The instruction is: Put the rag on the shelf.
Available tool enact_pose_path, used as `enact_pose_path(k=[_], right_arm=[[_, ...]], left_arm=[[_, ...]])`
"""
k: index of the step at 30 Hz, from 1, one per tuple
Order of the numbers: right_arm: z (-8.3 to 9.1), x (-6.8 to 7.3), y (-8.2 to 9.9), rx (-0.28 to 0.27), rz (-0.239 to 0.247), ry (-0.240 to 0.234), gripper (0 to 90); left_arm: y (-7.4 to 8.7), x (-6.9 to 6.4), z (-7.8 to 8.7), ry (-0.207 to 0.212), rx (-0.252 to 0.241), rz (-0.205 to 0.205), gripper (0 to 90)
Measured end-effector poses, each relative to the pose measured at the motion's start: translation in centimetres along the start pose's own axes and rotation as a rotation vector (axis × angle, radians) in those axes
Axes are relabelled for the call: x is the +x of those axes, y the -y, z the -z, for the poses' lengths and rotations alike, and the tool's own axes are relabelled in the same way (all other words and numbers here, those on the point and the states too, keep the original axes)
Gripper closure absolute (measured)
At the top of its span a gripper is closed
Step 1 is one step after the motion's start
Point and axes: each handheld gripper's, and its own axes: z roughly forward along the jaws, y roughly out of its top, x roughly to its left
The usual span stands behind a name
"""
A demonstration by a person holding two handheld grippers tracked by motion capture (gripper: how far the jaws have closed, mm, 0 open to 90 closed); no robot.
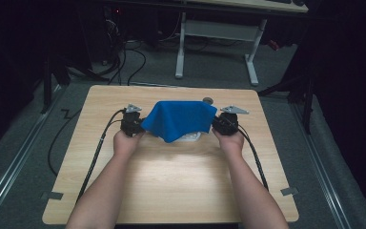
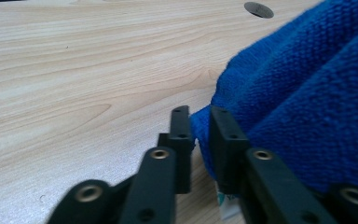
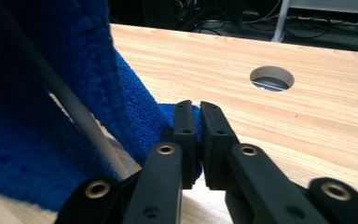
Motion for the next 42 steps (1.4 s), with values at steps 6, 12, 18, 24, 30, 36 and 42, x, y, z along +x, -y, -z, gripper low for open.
enact_pose_path(k=[6,12,18,24,30,36,42], right_arm=[[0.1,-0.1,-0.1,0.000,-0.006,0.016,72.2],[0.9,-0.6,-0.4,-0.003,-0.011,0.053,64.7],[2.2,-0.9,-0.9,-0.019,0.008,0.080,61.3],[3.4,-0.9,-1.1,-0.035,0.037,0.095,60.7],[4.5,-1.3,-0.4,-0.031,0.029,0.108,60.6],[5.8,-1.3,0.1,-0.044,0.045,0.112,60.3],[6.9,-0.7,0.5,-0.031,0.085,0.117,60.5]], left_arm=[[0.1,0.4,0.9,-0.054,-0.027,0.012,59.8],[0.4,0.7,2.4,-0.103,-0.053,0.002,52.5],[0.9,0.9,3.9,-0.125,-0.057,0.000,49.8],[1.7,0.7,5.2,-0.138,-0.071,-0.014,49.0],[2.5,0.3,6.3,-0.138,-0.073,-0.009,48.9],[3.3,-0.5,7.4,-0.135,-0.073,-0.032,48.7],[4.5,-1.0,8.6,-0.129,-0.073,-0.026,48.7]])
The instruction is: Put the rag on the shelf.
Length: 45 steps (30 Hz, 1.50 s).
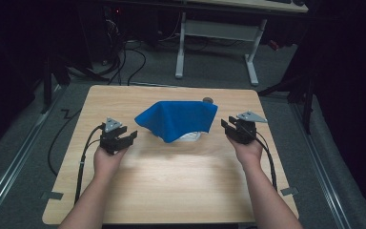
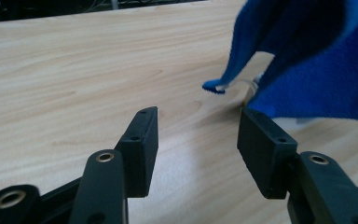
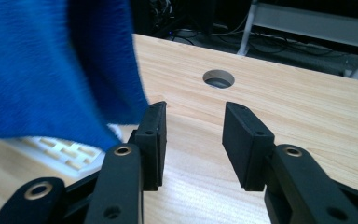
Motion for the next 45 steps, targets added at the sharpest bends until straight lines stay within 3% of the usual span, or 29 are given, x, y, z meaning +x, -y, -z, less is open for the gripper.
enact_pose_path(k=[2,9,12,14,17,21,27,32,35,38,41,45], right_arm=[[0.5,0.3,0.2,-0.025,0.012,0.004,61.1],[2.2,1.4,0.8,0.001,0.036,0.022,59.5],[3.1,2.0,1.4,-0.040,0.054,0.013,59.3],[3.3,2.4,1.9,-0.013,0.051,0.001,57.2],[4.0,2.8,2.7,-0.030,0.056,-0.007,56.7],[4.6,3.6,4.1,-0.013,0.074,-0.016,53.9],[5.7,5.0,6.8,0.025,0.052,-0.054,48.0],[6.7,6.2,8.8,0.052,0.077,-0.074,40.2],[7.5,6.8,10.2,0.068,0.072,-0.078,38.8],[8.6,7.3,11.3,0.114,0.065,-0.085,37.0],[9.5,7.7,12.1,0.125,0.073,-0.092,36.9],[9.1,8.0,12.1,0.132,0.092,-0.089,36.0]], left_arm=[[0.4,-0.2,0.5,0.004,0.000,-0.002,48.7],[2.2,-0.8,2.6,0.024,0.013,-0.010,48.0],[3.0,-1.0,3.5,0.035,0.022,-0.008,47.9],[3.6,-1.1,4.1,0.050,0.023,-0.002,47.8],[4.4,-1.5,5.0,0.066,0.019,0.000,47.6],[5.5,-2.1,5.8,0.075,0.040,-0.018,47.4],[7.2,-3.7,6.8,0.091,0.082,-0.061,46.4],[9.4,-5.5,7.8,0.110,0.125,-0.107,44.5],[10.6,-6.7,8.5,0.141,0.171,-0.100,44.2],[11.0,-7.7,9.7,0.147,0.150,-0.122,42.9],[10.9,-7.9,10.1,0.139,0.135,-0.145,42.7],[10.6,-7.3,10.1,0.147,0.114,-0.107,42.7]])
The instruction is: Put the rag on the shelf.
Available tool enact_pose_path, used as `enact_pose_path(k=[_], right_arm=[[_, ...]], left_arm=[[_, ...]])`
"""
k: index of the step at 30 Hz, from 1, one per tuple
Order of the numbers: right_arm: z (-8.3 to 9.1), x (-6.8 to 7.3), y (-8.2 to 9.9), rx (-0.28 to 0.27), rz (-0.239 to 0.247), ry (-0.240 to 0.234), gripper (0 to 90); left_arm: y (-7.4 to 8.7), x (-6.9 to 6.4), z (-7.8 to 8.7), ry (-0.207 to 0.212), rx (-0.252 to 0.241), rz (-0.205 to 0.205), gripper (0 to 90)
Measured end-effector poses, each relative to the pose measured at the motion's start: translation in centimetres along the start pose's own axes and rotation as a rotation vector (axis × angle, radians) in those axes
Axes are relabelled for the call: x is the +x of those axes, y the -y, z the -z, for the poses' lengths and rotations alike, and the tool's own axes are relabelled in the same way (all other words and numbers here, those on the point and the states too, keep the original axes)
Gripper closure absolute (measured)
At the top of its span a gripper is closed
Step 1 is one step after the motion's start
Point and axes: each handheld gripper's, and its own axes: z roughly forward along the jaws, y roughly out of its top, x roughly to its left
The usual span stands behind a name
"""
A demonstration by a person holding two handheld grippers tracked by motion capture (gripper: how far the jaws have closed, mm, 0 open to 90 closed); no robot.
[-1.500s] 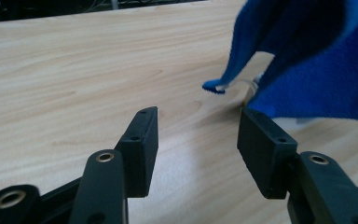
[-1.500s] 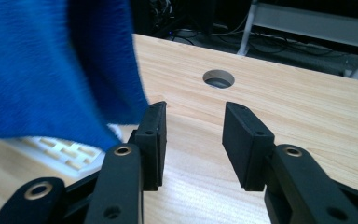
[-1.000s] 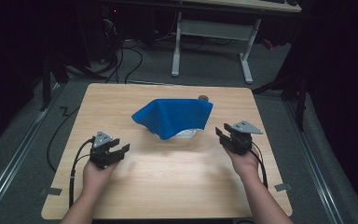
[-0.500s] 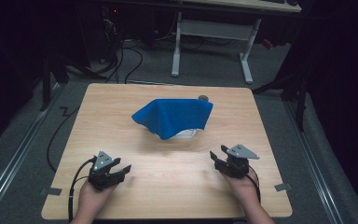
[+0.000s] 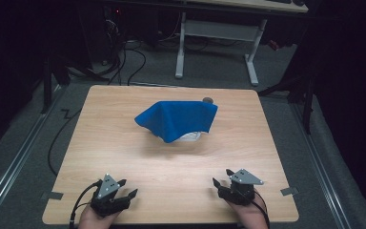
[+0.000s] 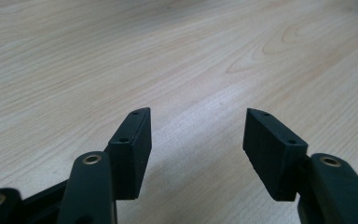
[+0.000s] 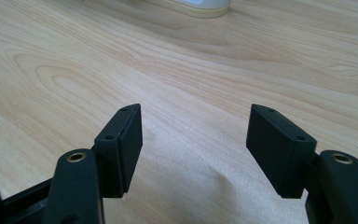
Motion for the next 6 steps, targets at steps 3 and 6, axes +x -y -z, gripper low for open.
enact_pose_path(k=[3,6], right_arm=[[-0.11,-0.11,0.04,0.003,-0.013,-0.007,35.9],[0.05,-0.34,0.24,-0.003,-0.023,-0.001,35.6]], left_arm=[[0.07,0.26,-0.03,-0.001,0.004,0.007,42.7],[-0.10,0.52,-0.03,0.003,-0.013,0.027,42.7]])
